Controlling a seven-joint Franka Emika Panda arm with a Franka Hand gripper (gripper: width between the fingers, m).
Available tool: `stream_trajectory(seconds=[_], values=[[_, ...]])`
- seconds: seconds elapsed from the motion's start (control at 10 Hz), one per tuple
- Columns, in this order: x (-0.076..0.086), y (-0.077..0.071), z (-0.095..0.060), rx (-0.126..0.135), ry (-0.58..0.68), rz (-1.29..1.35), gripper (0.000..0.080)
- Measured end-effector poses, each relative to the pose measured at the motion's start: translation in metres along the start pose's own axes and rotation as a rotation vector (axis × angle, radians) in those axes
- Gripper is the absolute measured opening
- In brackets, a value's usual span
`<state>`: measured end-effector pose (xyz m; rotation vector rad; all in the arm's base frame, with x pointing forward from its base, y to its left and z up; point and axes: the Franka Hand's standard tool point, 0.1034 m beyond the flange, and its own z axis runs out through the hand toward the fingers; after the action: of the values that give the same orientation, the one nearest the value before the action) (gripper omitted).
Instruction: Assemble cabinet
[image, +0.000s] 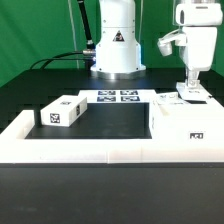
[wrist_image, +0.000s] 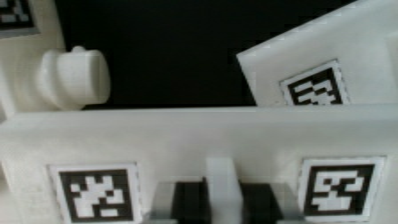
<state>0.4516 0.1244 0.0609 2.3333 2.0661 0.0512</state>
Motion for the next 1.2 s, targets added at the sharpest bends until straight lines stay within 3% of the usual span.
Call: stream_trajectory(seconds=[0.3,0.6,1.2], values=[[-0.0005,0.0026,-0.0001,-0.002,0.001,0.003,0.0068],[-0.0078,0.0056,0.0004,0.028,-0.023,0.013,0.0068],[-0.0080,0.0059,0.0018,0.029,-0.021,-0.027,0.0068]])
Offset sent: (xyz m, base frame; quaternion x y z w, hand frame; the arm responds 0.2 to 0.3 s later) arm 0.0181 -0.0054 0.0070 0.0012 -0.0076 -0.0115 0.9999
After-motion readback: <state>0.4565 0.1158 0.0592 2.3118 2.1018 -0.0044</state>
